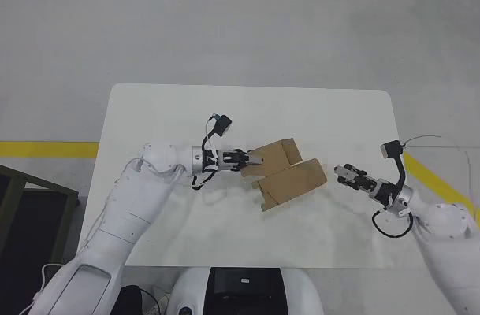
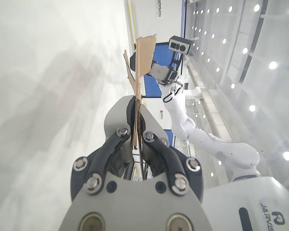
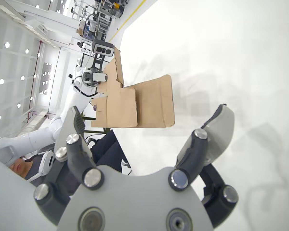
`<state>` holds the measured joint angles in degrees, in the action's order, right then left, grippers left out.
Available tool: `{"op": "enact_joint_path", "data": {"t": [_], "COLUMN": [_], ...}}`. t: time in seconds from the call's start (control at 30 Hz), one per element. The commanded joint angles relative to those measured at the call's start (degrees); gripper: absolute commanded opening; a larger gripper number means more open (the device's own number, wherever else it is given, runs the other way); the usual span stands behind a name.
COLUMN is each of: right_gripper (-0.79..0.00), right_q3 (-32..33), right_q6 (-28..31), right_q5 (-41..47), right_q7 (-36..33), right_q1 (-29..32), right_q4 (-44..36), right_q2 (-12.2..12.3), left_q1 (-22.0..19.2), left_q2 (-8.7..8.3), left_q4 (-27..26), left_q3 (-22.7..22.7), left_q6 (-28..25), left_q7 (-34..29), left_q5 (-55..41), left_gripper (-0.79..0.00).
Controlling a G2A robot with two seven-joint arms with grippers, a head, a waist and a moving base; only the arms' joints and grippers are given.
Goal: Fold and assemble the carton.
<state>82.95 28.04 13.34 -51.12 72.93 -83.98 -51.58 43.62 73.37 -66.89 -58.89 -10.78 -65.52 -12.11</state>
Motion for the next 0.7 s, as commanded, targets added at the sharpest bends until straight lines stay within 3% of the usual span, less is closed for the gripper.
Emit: {"op": "enact_joint_path", "data": {"t": [0.0,0.3,0.67], "right_gripper": [0.000,0.000,0.000], "right_q3": [-0.7,-5.6,-5.7], "right_q6": [0.5,1.2,1.0], "right_q5": [2.3,12.2,13.5], "right_q7": [-3.8,-13.5,-13.7], "right_q1": [-0.6,-4.8,-5.2], "right_q4": [0.5,4.7,5.1], "right_q2": [0.0,-0.8,-0.9], "left_q1": [-0.2,-1.0,-1.1], "left_q2": [0.03,0.37,0.39], "left_q4": [-0.3,-1.1,-1.0], "left_q3": [0.5,2.1,2.1], "left_q6": [0.1,-0.8,-0.7], "left_q7": [-2.1,-7.6,-7.9], "left_q5": [-0.9,-6.1,-6.6], "left_gripper": [-0.785,-0.785,-0.785]}}
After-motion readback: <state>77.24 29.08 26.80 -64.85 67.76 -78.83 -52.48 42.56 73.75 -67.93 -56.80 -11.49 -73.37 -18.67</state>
